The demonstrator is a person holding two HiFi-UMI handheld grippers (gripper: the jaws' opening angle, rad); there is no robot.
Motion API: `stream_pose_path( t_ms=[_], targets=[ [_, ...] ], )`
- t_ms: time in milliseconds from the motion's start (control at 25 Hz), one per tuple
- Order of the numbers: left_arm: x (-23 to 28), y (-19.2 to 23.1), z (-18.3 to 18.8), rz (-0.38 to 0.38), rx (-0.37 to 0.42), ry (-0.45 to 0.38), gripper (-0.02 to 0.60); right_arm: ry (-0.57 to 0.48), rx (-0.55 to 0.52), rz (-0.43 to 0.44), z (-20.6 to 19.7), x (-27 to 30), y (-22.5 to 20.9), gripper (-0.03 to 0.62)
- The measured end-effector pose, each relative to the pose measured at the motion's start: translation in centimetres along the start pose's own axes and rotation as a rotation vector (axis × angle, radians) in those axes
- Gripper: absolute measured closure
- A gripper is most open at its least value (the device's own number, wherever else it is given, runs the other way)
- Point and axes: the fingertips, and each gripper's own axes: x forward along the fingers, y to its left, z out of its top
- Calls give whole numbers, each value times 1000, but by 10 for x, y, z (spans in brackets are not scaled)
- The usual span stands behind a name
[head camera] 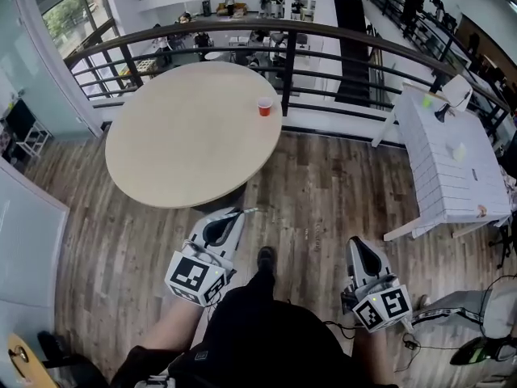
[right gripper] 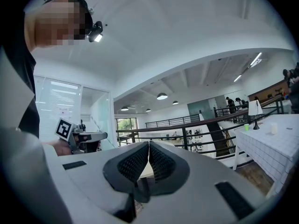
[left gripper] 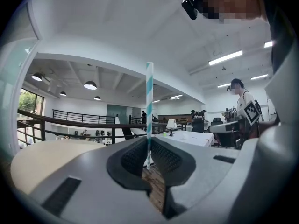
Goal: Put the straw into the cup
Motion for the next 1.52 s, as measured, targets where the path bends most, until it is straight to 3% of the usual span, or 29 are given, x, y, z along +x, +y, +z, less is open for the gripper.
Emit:
stream_pose_path(
  t_ms=[360,680,1080,1320,1520],
  targets=[
    [100,63,1,17,-25,7,552,46,-4,5,11,96,-69,572],
    [175,144,19,52,-21,7,552,40,7,30,34,210,-115,572],
    [245,196,7,77,-39,56,552,73,61,54,24,290,-162,572],
    [296,221,1,135,-52,75,552,93,71,104,23,347,-209,572],
    [330,238,6,233,-60,95,552,114,71,192,33,393,-248,572]
  ],
)
